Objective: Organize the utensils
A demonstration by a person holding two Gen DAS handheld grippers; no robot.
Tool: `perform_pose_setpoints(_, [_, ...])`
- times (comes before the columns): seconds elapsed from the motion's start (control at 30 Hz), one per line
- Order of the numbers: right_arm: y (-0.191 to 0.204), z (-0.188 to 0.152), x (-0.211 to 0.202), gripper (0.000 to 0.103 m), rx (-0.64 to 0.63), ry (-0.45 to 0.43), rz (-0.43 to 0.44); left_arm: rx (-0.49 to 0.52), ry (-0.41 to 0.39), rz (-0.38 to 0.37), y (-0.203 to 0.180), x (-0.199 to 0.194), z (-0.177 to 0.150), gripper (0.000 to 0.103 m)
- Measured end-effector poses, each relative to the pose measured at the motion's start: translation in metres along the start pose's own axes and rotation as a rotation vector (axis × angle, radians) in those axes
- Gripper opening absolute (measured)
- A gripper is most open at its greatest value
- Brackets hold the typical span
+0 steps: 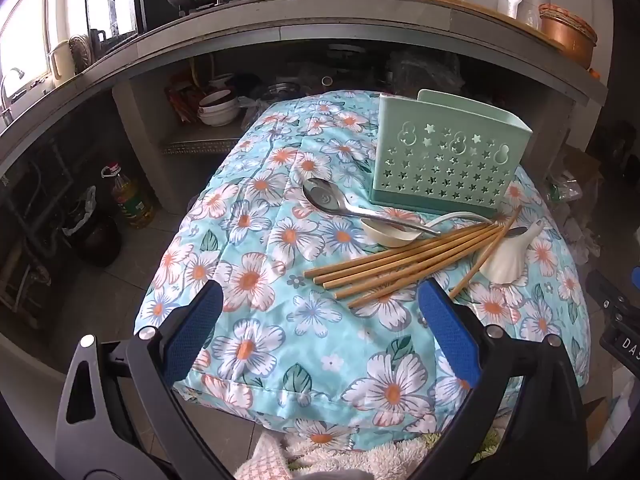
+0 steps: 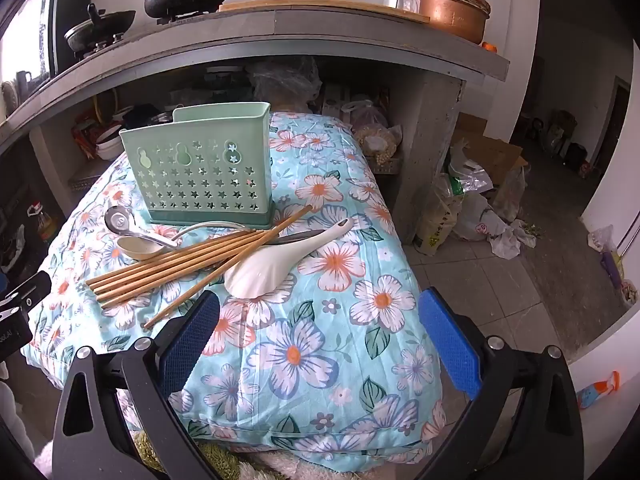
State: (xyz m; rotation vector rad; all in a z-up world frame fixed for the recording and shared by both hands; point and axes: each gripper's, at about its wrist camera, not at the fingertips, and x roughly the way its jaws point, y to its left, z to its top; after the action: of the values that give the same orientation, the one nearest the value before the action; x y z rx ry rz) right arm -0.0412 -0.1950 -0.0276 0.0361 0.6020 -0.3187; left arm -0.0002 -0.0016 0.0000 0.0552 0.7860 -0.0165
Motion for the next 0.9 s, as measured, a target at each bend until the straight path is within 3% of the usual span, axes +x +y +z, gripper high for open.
perform_pose_setpoints(0.9, [0.0, -0.0001, 0.0002, 0.097, 0.001, 0.004, 0.003, -0.006, 0.004, -0.01, 0.0011, -0.0003, -0.0002, 0.095])
